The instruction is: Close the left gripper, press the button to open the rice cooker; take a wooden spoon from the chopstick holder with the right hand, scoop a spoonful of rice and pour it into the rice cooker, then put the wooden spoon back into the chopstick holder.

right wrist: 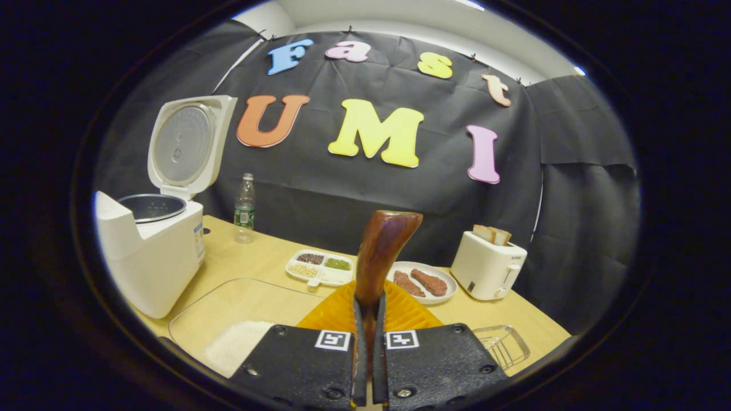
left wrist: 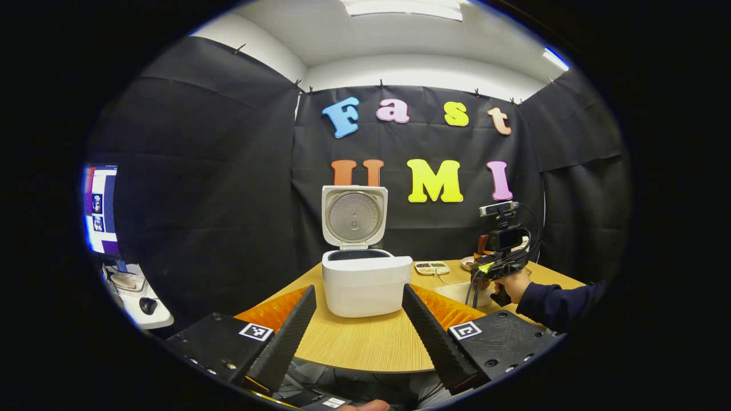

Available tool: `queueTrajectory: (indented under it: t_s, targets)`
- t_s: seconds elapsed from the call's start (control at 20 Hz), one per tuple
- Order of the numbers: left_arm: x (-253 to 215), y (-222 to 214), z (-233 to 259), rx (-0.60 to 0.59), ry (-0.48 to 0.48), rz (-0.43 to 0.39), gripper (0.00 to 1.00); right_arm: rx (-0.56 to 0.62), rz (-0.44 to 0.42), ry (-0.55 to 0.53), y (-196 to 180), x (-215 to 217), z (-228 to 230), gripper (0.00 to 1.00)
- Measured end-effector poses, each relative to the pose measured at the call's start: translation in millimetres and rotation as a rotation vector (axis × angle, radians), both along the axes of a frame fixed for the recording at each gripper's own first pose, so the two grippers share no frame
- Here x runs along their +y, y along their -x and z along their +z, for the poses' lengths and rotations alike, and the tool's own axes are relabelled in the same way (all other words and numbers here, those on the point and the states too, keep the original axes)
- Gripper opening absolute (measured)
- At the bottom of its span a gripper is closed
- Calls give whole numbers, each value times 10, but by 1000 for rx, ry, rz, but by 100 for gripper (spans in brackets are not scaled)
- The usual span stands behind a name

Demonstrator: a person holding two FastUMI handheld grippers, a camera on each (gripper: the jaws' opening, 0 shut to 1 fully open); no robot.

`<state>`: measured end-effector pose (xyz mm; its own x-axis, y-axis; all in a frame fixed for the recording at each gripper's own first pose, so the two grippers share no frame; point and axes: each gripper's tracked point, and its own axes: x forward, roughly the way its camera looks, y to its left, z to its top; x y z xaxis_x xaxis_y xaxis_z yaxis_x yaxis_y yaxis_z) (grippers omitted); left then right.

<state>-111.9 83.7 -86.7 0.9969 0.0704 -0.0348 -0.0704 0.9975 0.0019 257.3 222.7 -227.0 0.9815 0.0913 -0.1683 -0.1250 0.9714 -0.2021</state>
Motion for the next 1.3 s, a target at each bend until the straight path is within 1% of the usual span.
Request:
queueTrajectory:
  t_s: [0.05,0.15,0.3,0.35,0.45,0.55,0.65,0.7,0.75,0.8,0.85,1.0,1.1,1.3]
  targets:
    - [1,6,-11,1,-3,-1,96,39,26,-36,32,88,-93,9]
    - [-25,12,0,1,-4,-6,96,129,83,-169,140,281,-228,9]
    - [-65,17,20,-2,-7,-17,96,229,178,-371,314,538,-209,9]
    - [-65,16,26,-3,-11,-16,96,261,203,-423,347,594,-208,9]
    - [-74,14,29,-2,-10,-17,96,312,215,-519,355,571,-211,9]
    - [-72,7,16,2,-6,-19,96,367,211,-632,310,491,-235,9]
    - [-80,8,10,7,-8,-19,96,424,188,-739,268,384,-287,9]
    - [-84,2,10,7,-10,-16,96,434,203,-778,257,388,-255,9]
    - [-76,-2,11,10,-13,-14,96,441,196,-790,233,364,-248,7]
    - [-76,-5,4,15,-17,-6,96,448,199,-816,257,345,-237,9]
    - [-63,4,3,14,-24,1,96,447,184,-836,255,287,-224,9]
    - [-66,10,15,18,-24,3,96,425,158,-949,245,120,-91,9]
    - [-62,-9,13,23,-24,4,96,412,147,-1072,246,-30,36,9]
    - [-65,-16,-11,28,-20,7,96,400,122,-1367,240,-391,217,9]
